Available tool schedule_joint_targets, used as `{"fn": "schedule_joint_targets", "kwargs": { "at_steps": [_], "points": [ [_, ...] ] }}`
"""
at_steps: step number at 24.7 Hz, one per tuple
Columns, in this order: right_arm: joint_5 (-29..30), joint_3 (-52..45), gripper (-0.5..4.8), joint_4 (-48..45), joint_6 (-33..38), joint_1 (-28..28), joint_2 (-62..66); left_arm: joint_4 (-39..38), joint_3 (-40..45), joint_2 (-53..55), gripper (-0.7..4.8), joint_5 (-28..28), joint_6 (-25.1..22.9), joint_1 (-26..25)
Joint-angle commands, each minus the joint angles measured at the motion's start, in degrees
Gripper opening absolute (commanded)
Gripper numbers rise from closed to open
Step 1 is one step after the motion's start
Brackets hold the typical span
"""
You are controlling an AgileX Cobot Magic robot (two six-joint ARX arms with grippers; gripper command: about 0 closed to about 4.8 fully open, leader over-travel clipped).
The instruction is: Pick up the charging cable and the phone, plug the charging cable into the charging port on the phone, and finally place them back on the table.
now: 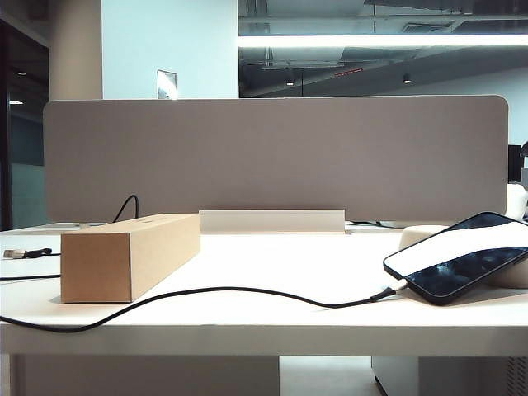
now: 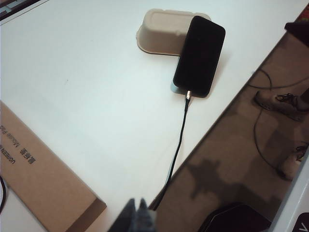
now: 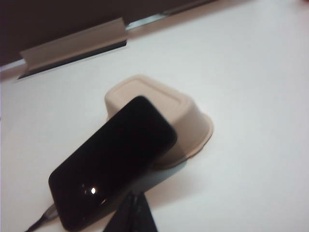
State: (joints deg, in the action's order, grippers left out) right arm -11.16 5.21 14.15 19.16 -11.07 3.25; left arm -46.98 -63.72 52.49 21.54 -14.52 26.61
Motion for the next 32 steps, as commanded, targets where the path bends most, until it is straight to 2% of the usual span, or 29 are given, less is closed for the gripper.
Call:
{"fn": "schedule_joint_targets", "kwargs": {
  "at_steps": [1,8,25,27,32],
  "points": [
    [2.4,-1.9,-0.08,-4.0,0.4,0.0,-0.2,0.3,0.0,-0.3,-0.06,0.1,0.2,0.1],
    [7.5,-4.2,-0.08,-8.7,0.3,0.0,-0.3,0.3,0.0,-0.3,-0.06,0.1,0.2,0.1],
    [7.3,-5.2,-0.07,-6.4,-1.0,0.0,-0.3,1.2,0.0,-0.3,-0.06,0.0,-0.1,0.1],
    [7.3,-5.2,-0.07,-6.4,-1.0,0.0,-0.3,2.7,0.0,-0.3,-0.06,-1.0,-0.1,0.1],
    [7.3,-5.2,-0.07,-6.4,-1.0,0.0,-0.3,11.0,0.6,-0.3,-0.06,-7.8,-0.1,0.1]
  ]
}}
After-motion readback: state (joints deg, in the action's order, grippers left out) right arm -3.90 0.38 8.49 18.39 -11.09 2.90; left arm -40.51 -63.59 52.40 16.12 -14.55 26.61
